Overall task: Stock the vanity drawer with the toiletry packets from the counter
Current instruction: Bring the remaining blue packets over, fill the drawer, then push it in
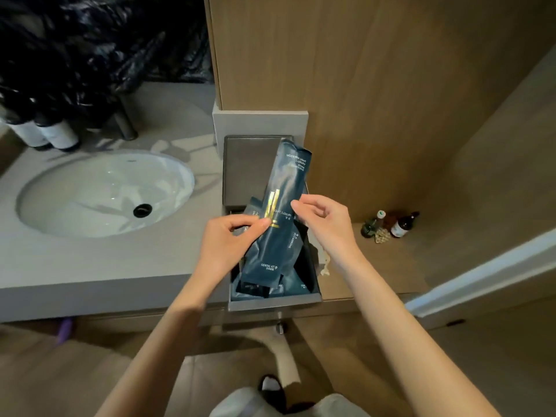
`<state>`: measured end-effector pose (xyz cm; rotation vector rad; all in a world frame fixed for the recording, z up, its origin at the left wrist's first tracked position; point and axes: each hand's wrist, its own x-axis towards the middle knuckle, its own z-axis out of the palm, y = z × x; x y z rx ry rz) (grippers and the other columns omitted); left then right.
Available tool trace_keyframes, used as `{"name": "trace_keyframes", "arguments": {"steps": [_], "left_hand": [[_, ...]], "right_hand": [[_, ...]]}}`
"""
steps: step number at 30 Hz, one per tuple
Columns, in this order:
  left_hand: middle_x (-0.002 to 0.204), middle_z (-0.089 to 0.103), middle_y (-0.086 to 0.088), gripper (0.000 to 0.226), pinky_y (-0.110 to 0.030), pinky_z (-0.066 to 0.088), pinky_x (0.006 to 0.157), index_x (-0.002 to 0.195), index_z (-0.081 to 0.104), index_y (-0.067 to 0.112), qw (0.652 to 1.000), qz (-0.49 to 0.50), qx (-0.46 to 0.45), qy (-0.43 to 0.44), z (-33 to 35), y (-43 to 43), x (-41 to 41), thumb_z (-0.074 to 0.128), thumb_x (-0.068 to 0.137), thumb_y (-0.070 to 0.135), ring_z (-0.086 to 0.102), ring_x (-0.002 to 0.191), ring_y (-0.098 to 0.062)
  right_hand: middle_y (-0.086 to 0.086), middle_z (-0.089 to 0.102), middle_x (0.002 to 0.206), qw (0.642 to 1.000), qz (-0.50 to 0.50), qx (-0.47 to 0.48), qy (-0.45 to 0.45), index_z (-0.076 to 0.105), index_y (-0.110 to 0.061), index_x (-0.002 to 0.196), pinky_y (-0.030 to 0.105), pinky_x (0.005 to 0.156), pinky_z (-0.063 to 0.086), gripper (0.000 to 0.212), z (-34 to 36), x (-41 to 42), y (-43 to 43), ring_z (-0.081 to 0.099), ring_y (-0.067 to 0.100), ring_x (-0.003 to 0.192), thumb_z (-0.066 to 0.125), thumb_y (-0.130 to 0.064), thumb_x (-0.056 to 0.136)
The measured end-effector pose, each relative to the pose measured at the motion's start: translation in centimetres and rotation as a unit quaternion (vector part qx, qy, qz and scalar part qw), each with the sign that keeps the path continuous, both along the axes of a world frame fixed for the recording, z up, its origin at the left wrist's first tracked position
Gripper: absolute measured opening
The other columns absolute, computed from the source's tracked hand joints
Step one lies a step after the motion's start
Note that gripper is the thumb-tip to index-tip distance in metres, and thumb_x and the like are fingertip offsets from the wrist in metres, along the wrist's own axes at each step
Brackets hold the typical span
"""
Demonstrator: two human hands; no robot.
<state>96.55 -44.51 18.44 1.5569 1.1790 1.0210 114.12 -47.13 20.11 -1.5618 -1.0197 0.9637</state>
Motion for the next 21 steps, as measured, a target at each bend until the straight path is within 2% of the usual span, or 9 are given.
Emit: {"name": "trace_keyframes", "arguments": {"steps": [3, 6, 9, 12, 15, 18, 21], "left_hand": [[0.080, 0.072, 0.020, 0.010, -0.008, 0.049, 0.077, 0.087, 0.074, 0.027, 1.000, 0.016, 0.000, -0.010, -0.6, -0.9, -0.8, 0.073, 0.079, 0.022, 0.068, 0.083, 0.005], [0.082, 0.071, 0.025, 0.012, -0.007, 0.048, 0.080, 0.091, 0.074, 0.028, 0.998, 0.058, -0.009, -0.009, -1.4, -1.5, -2.6, 0.071, 0.082, 0.022, 0.066, 0.089, 0.008], [0.085, 0.069, 0.033, 0.015, -0.005, 0.046, 0.084, 0.095, 0.073, 0.029, 0.996, 0.090, -0.004, -0.004, -1.9, -2.2, -5.5, 0.069, 0.084, 0.019, 0.063, 0.094, 0.010], [0.091, 0.070, 0.028, 0.016, -0.003, 0.044, 0.084, 0.095, 0.073, 0.028, 0.993, 0.120, -0.011, -0.018, -2.2, -3.2, -8.3, 0.068, 0.085, 0.018, 0.061, 0.096, 0.011], [0.088, 0.070, 0.029, 0.015, -0.010, 0.043, 0.086, 0.092, 0.071, 0.032, 0.991, 0.123, -0.043, -0.006, -2.8, -4.1, -10.5, 0.068, 0.084, 0.020, 0.059, 0.094, 0.016], [0.089, 0.071, 0.023, 0.013, -0.016, 0.046, 0.084, 0.088, 0.072, 0.031, 0.992, 0.102, -0.079, 0.007, -3.5, -4.9, -11.7, 0.069, 0.083, 0.019, 0.060, 0.093, 0.008], [0.092, 0.071, 0.018, 0.012, -0.012, 0.047, 0.072, 0.090, 0.074, 0.028, 0.993, 0.063, -0.101, 0.023, -3.9, -5.4, -11.8, 0.069, 0.083, 0.019, 0.062, 0.091, 0.004]], "right_hand": [[-0.010, 0.070, 0.099, 0.998, -0.023, -0.018, 0.048, 0.070, -0.010, 0.111, 0.016, 0.086, 0.051, 0.027, -0.5, -0.4, -0.6, 0.066, 0.009, 0.101, 0.068, -0.023, 0.087], [0.001, 0.074, 0.104, 0.997, -0.038, -0.024, 0.064, 0.072, -0.012, 0.106, 0.031, 0.096, 0.052, 0.022, -0.7, 0.1, -1.4, 0.067, 0.015, 0.104, 0.066, -0.024, 0.088], [0.007, 0.075, 0.102, 0.995, -0.042, -0.027, 0.090, 0.070, -0.009, 0.107, 0.032, 0.090, 0.056, 0.020, -0.4, 1.1, -2.4, 0.069, 0.020, 0.099, 0.061, -0.018, 0.092], [0.008, 0.075, 0.102, 0.996, -0.017, -0.056, 0.061, 0.070, -0.013, 0.107, 0.037, 0.089, 0.056, 0.019, -0.8, 2.5, -3.2, 0.069, 0.026, 0.101, 0.058, -0.017, 0.094], [0.013, 0.073, 0.104, 0.991, 0.029, -0.120, 0.047, 0.071, -0.013, 0.107, 0.046, 0.093, 0.053, 0.018, -2.1, 3.2, -3.6, 0.068, 0.033, 0.101, 0.060, -0.017, 0.093], [0.008, 0.072, 0.107, 0.983, 0.053, -0.177, -0.008, 0.067, -0.010, 0.118, 0.038, 0.087, 0.055, 0.028, -3.8, 2.4, -3.4, 0.066, 0.023, 0.090, 0.062, -0.015, 0.091], [0.006, 0.067, 0.092, 0.974, 0.069, -0.212, -0.036, 0.061, -0.008, 0.125, 0.021, 0.066, 0.054, 0.033, -5.0, 0.7, -2.2, 0.059, 0.012, 0.074, 0.060, -0.014, 0.093]]}}
